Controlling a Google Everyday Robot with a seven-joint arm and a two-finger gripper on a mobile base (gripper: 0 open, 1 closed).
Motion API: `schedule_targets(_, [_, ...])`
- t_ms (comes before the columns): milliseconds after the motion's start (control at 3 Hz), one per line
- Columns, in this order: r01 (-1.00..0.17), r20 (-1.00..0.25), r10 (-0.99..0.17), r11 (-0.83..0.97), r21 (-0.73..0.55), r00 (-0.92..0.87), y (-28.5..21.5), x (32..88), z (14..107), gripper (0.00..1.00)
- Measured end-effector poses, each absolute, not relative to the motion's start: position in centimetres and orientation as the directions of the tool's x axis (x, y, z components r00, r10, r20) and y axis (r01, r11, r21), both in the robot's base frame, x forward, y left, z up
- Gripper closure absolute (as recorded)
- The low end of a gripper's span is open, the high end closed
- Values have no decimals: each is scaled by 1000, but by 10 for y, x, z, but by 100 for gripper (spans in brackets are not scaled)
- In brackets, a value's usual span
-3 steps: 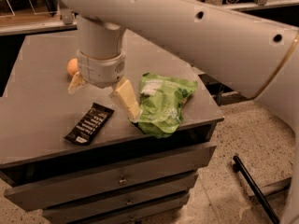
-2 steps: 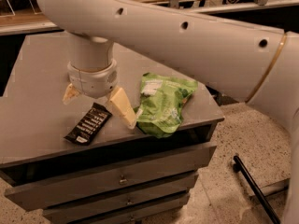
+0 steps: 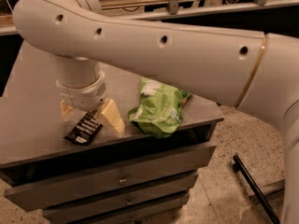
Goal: Move rxbar chocolate near orange
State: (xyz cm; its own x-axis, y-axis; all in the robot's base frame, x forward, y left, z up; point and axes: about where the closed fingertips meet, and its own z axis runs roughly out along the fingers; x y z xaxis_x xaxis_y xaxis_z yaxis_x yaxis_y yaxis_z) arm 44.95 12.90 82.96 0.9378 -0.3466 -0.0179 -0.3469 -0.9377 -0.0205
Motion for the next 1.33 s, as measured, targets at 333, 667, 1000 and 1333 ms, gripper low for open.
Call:
schedule_targets(333, [-341,-3,-341,-940,-6,940,132,446,824,43])
schedule_targets(667, [-338,7,-338,-941,1,941,134,445,825,65])
schedule_targets(1000, [-338,7,-338,-941,1,941,134,445,827,88])
schedule_targets(1333, [-338,9,-338,-941,-7,941,135,446,828,100])
